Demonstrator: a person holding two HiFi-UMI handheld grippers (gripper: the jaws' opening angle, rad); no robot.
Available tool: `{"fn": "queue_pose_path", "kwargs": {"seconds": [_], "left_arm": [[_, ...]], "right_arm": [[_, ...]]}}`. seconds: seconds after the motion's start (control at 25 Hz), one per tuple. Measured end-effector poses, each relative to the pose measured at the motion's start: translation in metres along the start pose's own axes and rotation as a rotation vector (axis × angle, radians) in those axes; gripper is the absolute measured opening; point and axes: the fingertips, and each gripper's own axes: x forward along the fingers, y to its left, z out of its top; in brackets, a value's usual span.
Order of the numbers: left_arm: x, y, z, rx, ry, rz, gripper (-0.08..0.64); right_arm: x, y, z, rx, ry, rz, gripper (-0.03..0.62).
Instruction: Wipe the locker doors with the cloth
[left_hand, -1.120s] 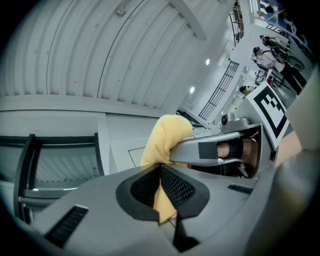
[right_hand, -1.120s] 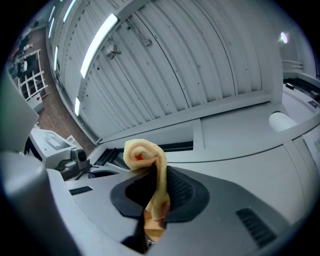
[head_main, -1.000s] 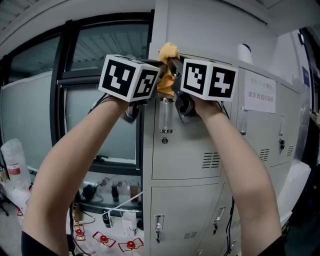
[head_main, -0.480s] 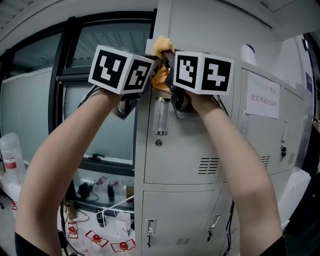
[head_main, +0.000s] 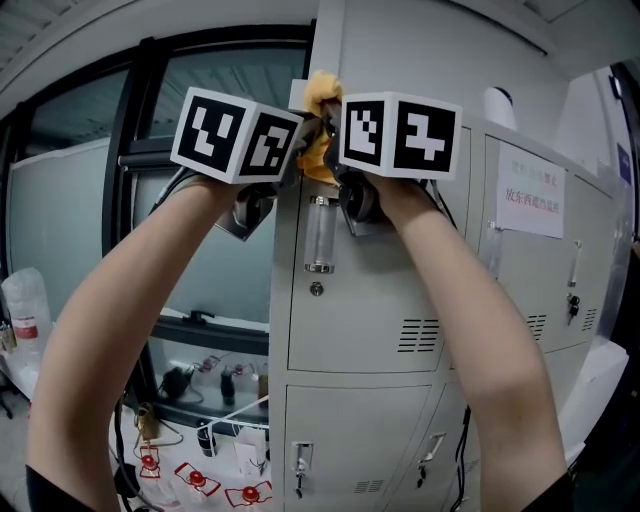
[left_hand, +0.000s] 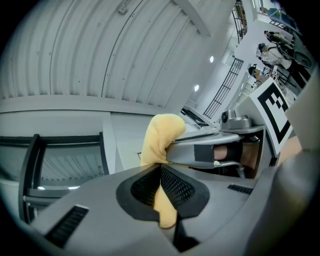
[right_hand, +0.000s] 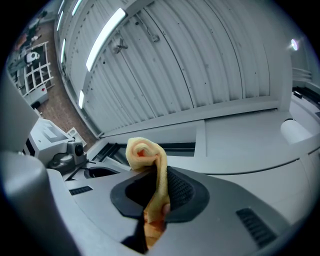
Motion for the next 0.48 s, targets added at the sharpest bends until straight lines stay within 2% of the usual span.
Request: {"fn": "queue_pose_path", "kwargs": {"seconds": [0.16, 0.32, 0.48], "left_arm": [[0.000, 0.000, 0.001, -0.005, 0.013, 0.005, 0.025], [0.003, -0.002, 0.003, -0.059, 0.009, 0.052, 0.021], [0.009, -0.008, 0.005, -0.064, 0.013, 0.058, 0.021]], "right_arm": [[0.002, 0.000, 0.001, 0.002, 0.031, -0.019, 0.067], [0.001, -0.004, 0.002, -0.003, 0.049, -0.044, 0.067], [-0.003, -0.012, 0.003, -0.002, 0.052, -0.058, 0.067]]}}
